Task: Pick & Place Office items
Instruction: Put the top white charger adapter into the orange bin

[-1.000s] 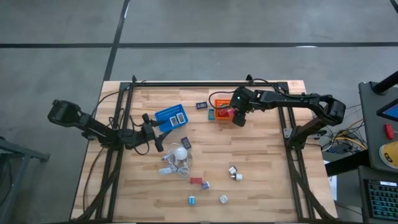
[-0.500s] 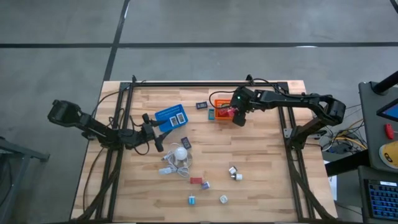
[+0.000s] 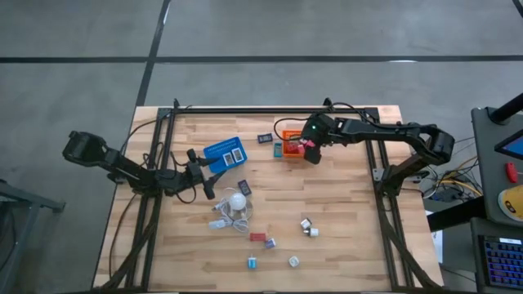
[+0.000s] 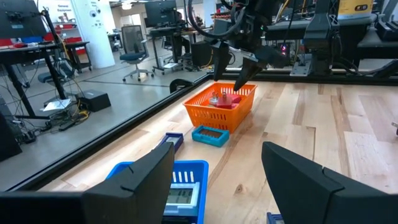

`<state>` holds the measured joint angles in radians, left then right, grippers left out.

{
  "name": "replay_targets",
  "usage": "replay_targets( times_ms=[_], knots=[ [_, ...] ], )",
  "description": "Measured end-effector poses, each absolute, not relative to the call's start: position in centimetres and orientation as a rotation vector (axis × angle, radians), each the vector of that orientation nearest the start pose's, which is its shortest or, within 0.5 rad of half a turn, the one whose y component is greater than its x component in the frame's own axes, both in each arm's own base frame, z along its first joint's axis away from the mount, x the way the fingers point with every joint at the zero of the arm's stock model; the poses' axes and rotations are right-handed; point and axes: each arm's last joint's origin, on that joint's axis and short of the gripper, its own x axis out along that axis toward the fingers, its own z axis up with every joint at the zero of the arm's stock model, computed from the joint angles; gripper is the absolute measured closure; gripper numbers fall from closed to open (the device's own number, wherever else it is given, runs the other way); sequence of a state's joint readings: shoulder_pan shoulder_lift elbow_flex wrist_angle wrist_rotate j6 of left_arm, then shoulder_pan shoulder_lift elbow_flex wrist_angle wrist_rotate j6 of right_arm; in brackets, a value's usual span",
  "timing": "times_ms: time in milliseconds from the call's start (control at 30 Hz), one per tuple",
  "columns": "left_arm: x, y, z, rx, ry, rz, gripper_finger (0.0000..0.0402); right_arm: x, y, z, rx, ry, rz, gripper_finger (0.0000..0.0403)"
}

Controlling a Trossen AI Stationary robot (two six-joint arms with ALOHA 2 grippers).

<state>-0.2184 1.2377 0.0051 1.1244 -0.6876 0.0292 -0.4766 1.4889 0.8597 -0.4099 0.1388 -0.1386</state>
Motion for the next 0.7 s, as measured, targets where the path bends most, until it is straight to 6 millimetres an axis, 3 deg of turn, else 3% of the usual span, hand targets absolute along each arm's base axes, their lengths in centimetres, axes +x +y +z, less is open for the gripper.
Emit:
replay_targets(
  times_ms=[233, 700],
  knots=[
    [16.1, -1.7, 13.2, 0.076, 0.105, 0.467, 0.0154, 25.2, -10.5, 19.1, 0.007, 1.113, -0.381, 0.0128],
    [16.1, -1.7, 13.2, 0.077, 0.105, 0.467, 0.0154, 25.2, 0.3, 21.2, -0.093, 1.097, -0.078, 0.0136]
  ],
)
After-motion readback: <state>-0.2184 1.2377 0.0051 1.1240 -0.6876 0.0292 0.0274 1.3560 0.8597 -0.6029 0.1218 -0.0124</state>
